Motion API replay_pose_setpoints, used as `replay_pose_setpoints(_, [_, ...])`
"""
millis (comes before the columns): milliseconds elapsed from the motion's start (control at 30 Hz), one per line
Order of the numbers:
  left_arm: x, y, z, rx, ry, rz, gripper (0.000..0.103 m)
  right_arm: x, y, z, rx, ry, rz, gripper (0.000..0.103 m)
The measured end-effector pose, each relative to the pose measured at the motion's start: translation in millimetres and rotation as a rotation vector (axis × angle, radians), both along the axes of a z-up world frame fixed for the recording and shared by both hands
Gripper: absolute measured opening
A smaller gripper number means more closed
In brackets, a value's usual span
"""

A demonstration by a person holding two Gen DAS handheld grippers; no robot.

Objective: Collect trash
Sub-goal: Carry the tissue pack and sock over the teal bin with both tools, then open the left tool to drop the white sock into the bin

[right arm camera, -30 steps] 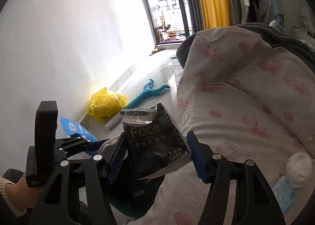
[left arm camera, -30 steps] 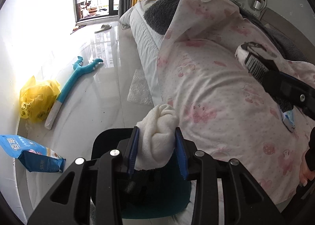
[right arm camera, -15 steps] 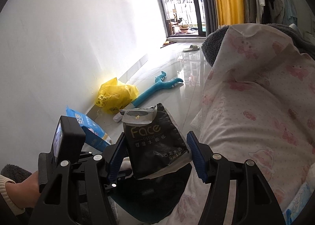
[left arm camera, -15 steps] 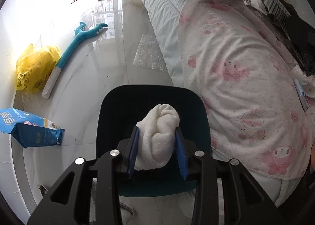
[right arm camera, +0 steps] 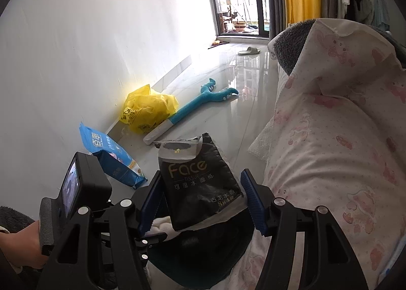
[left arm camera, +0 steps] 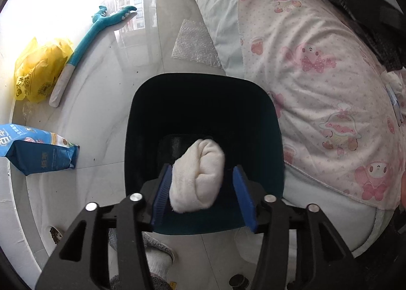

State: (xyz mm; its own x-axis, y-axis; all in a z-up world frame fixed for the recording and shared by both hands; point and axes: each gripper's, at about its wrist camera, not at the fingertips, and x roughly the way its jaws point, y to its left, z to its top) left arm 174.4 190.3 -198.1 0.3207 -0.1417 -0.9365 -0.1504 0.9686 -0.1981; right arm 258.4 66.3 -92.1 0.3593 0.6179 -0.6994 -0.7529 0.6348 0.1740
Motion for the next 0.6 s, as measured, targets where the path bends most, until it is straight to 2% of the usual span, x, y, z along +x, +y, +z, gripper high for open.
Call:
replay_pose_setpoints(33, [-1.3,2.4,0.5,0.001,-0.002,0.005,0.066,0.7,2.3,-1.9,-0.006,0.002,-0.001,0.063])
replay_pose_setpoints(133, [-5.0,9.4,3.2,0.002,-0.020,0.021,0.077,0.8,11.5,-10.0,-0.034,0.009,0.002,0.062])
replay_pose_setpoints(300, [-11.9,19.7,10.3,0.027,-0.063,0.033,0.080,-1.7,27.6,-26.6,-0.083,0.027,0.016,0.062])
replay_pose_setpoints(600, [-27.1,48.8,33.8,0.083,-0.160,0.119,0.081,-9.6,54.2,-51.6,-0.141,0.052,0.046,0.062])
